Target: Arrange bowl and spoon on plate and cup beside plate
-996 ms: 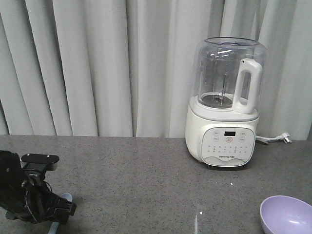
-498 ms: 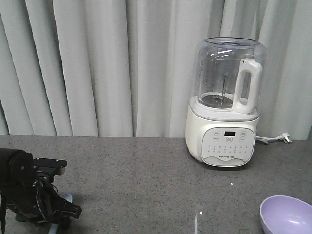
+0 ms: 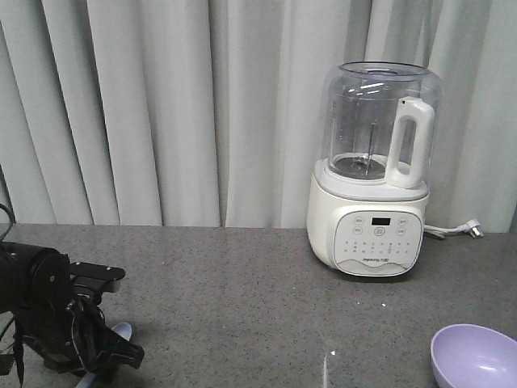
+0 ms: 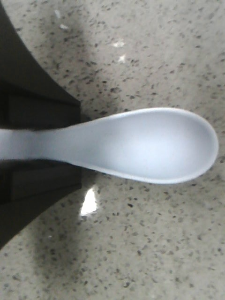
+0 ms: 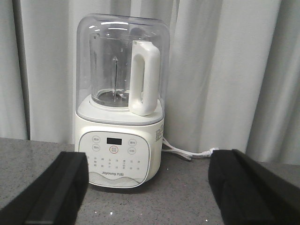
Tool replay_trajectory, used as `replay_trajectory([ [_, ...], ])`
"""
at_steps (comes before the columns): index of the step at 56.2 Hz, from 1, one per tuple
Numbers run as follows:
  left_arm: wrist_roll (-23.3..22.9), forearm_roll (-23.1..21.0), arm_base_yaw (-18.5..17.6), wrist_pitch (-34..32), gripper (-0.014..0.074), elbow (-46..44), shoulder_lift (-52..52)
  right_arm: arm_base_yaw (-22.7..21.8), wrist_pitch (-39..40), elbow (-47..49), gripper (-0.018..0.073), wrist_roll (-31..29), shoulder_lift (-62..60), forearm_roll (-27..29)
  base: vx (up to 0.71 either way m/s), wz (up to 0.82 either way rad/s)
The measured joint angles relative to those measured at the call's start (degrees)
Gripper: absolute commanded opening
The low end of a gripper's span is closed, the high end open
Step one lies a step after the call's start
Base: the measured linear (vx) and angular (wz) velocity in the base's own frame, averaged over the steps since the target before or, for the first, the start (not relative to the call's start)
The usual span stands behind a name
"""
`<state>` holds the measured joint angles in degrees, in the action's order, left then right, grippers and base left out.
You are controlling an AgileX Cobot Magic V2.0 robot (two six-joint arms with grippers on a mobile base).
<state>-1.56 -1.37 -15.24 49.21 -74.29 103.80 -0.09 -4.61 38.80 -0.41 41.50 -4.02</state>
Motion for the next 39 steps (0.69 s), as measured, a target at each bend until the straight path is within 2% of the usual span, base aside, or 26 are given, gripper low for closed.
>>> replay_trajectory([
  [6, 0.1, -0.2, 0.0, 2.8, -0.0008, -0.4, -2.2, 0.0, -2.1, 0.3, 0.0568, 0.1, 0.0, 0.0, 0.0, 0.0],
  [10, 0.1, -0.2, 0.0, 3.3, -0.0008, -1.0, -4.7, 0.0, -7.1, 1.7, 0.0558, 0.9, 0.1, 0.0, 0.0, 0.0],
  [18, 0.1, -0.2, 0.0, 3.1, -0.0006, -3.1, -12.4, -0.1, -21.6, 8.9, 0.0529, 6.1, 3.6, -1.5, 0.0, 0.0],
  [28, 1.0, -0.2, 0.0, 3.1, -0.0006, -3.5, -19.8, -0.1, -39.1, 19.9, 0.0496, 15.2, 15.0, -7.2, 0.0, 0.0],
  [33, 1.6, -0.2, 0.0, 3.2, -0.0006, -3.5, -22.0, -0.9, -43.2, 22.9, 0.0494, 16.8, 21.4, -8.6, 0.0, 0.0],
  [39, 2.5, -0.2, 0.0, 3.3, -0.0006, -3.5, -23.7, -4.5, -44.4, 24.0, 0.0494, 17.1, 26.9, -7.5, 0.0, 0.0],
])
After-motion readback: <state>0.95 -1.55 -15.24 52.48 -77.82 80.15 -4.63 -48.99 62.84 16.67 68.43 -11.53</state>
